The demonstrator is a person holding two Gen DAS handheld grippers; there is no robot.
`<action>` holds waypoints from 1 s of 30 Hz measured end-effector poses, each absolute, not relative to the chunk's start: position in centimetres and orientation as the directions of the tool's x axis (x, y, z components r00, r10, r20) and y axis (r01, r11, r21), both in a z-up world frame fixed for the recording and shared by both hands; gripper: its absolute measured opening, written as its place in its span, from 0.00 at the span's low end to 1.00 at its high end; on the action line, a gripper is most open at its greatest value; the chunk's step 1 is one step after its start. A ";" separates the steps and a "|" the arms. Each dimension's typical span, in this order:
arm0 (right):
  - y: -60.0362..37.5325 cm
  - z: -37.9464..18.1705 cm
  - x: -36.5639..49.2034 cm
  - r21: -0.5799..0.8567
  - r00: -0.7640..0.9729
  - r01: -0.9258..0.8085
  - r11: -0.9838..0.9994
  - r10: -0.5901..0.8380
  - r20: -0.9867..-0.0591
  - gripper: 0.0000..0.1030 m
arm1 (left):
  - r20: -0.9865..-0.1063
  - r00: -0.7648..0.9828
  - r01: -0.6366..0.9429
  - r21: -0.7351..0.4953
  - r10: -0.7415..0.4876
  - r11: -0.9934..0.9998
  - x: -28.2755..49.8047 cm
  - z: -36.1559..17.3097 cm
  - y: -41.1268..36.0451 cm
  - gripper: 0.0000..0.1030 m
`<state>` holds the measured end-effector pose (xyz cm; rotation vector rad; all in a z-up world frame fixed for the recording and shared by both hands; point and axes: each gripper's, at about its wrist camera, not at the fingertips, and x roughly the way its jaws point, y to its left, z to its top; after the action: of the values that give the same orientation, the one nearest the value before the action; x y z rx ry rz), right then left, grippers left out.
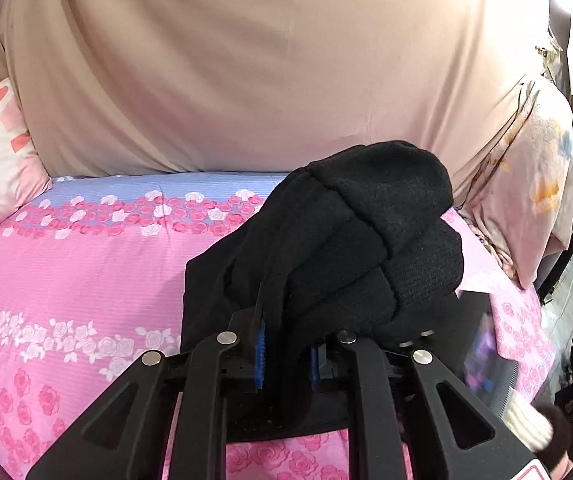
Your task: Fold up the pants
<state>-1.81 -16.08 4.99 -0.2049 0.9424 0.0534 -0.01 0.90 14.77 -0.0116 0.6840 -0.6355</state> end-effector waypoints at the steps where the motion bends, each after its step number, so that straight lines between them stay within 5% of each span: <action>1: -16.5 5.8 -1.9 -0.134 0.594 -0.126 0.983 -0.033 -0.804 0.12 | -0.584 0.595 0.543 -0.214 -0.552 0.812 0.0 14.8 1.3 0.13; 7: -17.0 12.8 -5.5 -0.060 0.698 -0.147 0.987 0.060 -0.714 0.11 | -0.576 0.592 0.543 -0.232 -0.564 0.807 0.5 14.6 2.1 0.13; 12: -16.1 4.9 -3.5 -0.099 0.511 -0.215 0.972 0.026 -0.859 0.30 | -0.589 0.566 0.564 -0.233 -0.576 0.792 0.1 14.0 1.0 0.13; 16: -21.3 8.0 -6.9 0.123 0.618 -0.086 0.989 0.150 -0.772 0.40 | -0.614 0.544 0.593 -0.202 -0.572 0.780 -0.8 13.3 -0.4 0.13; 22: -31.1 11.9 -14.3 0.319 0.755 0.179 0.931 0.078 -0.651 0.56 | -0.644 0.463 0.675 -0.189 -0.609 0.713 -2.9 11.5 -5.0 0.13; 25: -32.8 11.4 -15.6 0.340 0.756 0.230 0.912 0.052 -0.652 0.60 | -0.712 0.362 0.716 -0.202 -0.602 0.669 -3.9 7.9 -9.0 0.31; 30: -32.5 9.9 -14.5 0.462 0.742 0.199 0.864 0.175 -0.648 0.64 | -0.729 0.389 0.715 -0.147 -0.564 0.683 -5.5 6.2 -9.5 0.39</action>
<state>-14.54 -32.50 9.85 0.5396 0.7447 -0.0142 -5.47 -9.46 6.20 0.2038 0.8399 -0.8203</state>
